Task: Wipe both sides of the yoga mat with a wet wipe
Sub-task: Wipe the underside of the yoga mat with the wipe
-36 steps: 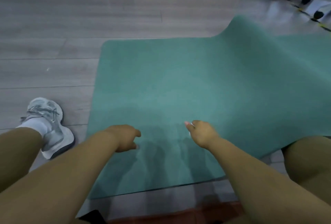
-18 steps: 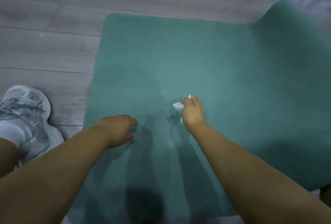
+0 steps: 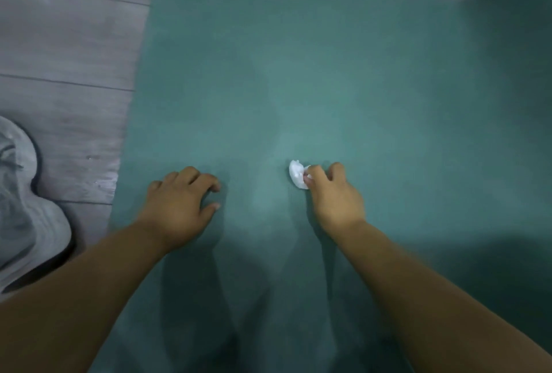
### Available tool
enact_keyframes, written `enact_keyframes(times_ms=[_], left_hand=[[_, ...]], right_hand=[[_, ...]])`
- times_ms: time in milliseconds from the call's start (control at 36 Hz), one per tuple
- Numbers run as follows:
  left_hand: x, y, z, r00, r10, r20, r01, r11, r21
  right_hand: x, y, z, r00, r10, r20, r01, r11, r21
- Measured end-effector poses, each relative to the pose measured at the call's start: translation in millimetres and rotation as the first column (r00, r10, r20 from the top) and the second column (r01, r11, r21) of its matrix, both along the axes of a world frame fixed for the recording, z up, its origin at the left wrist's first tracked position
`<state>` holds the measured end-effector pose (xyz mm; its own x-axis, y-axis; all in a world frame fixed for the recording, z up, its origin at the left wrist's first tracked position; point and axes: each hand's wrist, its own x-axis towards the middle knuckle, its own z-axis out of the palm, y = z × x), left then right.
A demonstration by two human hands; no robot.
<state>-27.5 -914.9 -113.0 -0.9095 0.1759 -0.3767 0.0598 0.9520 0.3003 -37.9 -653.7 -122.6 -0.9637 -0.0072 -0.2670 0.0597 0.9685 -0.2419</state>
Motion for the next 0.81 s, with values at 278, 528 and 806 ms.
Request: enact_keyframes(times_ms=[278, 528, 806], left_hand=[[8, -1, 0, 1.0, 0.016, 0.004, -0.017, 0.999, 0.027], [7, 2, -3, 1.0, 0.028, 0.008, -0.028, 0.999, 0.019], [6, -2, -6, 0.999, 0.034, -0.039, -0.031, 0.997, 0.064]], right_hand=[[-2, -13, 13, 0.947, -0.32, 0.032, 0.309, 0.881, -0.359], [-1, -52, 13, 0.986, -0.162, -0.024, 0.159, 0.983, -0.095], [16, -39, -5, 0.989, -0.066, -0.133, 0.02, 0.948, -0.318]])
